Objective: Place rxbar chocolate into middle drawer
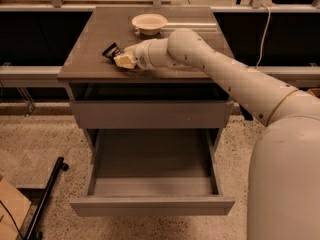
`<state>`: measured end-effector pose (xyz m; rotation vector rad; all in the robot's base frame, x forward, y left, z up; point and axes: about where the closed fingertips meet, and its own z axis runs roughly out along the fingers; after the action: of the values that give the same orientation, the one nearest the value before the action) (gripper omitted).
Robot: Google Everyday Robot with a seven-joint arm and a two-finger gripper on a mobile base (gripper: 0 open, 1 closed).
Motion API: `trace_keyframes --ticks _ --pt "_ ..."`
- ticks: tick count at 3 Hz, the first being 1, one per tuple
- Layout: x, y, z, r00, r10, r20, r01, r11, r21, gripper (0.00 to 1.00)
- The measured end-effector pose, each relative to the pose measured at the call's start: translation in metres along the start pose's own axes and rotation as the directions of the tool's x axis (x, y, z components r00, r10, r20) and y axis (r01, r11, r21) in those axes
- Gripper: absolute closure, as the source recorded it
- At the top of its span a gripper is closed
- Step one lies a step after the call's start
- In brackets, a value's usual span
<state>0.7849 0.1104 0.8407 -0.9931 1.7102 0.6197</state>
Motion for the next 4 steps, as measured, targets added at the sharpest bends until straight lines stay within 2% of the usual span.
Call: trace_keyframes --ticks 1,2,3,4 --pt "-0.026 0.011 -0.025 0.998 -0.045 0.038 0.045 0.9990 0.001 1.00" --pt "-0.043 0.022 -0.064 0.995 -0.096 0.036 0.097 0.9951 -0.019 1.00" --pt "-0.044 0.029 -0.100 0.985 -0.170 0.008 0.170 0.9820 -0.082 1.00" --pt "-0.024 0.041 -0.143 0.980 -0.195 -0.042 0.184 0.9653 -0.185 1.00"
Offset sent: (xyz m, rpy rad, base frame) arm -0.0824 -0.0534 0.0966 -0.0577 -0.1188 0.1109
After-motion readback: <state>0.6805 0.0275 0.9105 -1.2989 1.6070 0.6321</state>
